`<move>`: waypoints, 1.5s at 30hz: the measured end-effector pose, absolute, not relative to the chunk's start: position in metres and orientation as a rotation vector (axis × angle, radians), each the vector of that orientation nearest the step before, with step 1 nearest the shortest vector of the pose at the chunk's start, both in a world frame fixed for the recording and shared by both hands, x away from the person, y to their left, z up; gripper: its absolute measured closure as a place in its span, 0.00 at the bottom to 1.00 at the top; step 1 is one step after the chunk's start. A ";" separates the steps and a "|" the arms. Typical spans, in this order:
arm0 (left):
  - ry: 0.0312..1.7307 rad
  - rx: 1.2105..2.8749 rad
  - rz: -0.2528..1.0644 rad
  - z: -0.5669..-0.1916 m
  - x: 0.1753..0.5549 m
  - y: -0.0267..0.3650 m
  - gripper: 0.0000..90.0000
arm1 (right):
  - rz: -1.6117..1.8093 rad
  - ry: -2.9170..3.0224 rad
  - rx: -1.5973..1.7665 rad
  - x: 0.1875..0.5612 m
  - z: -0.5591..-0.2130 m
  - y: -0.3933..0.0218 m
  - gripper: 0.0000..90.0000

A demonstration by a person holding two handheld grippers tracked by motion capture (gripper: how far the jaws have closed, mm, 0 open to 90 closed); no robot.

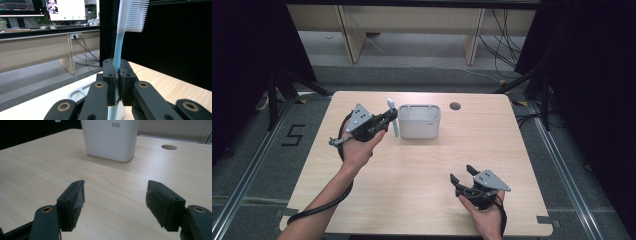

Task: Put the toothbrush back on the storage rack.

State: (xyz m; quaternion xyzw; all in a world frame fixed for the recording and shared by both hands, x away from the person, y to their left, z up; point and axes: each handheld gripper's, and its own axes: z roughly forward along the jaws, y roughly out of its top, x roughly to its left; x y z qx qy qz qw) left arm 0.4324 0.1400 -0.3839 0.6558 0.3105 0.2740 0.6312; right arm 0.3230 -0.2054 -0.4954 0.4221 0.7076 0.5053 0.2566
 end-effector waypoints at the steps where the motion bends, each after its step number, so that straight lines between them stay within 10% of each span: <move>1: 0.711 1.499 0.627 -0.384 0.433 0.140 0.94 | 1.362 1.921 1.167 0.322 -0.495 -0.205 0.36; 45: 0.719 1.478 0.655 -0.370 0.464 0.134 0.94 | 1.365 1.924 1.164 0.323 -0.496 -0.206 0.36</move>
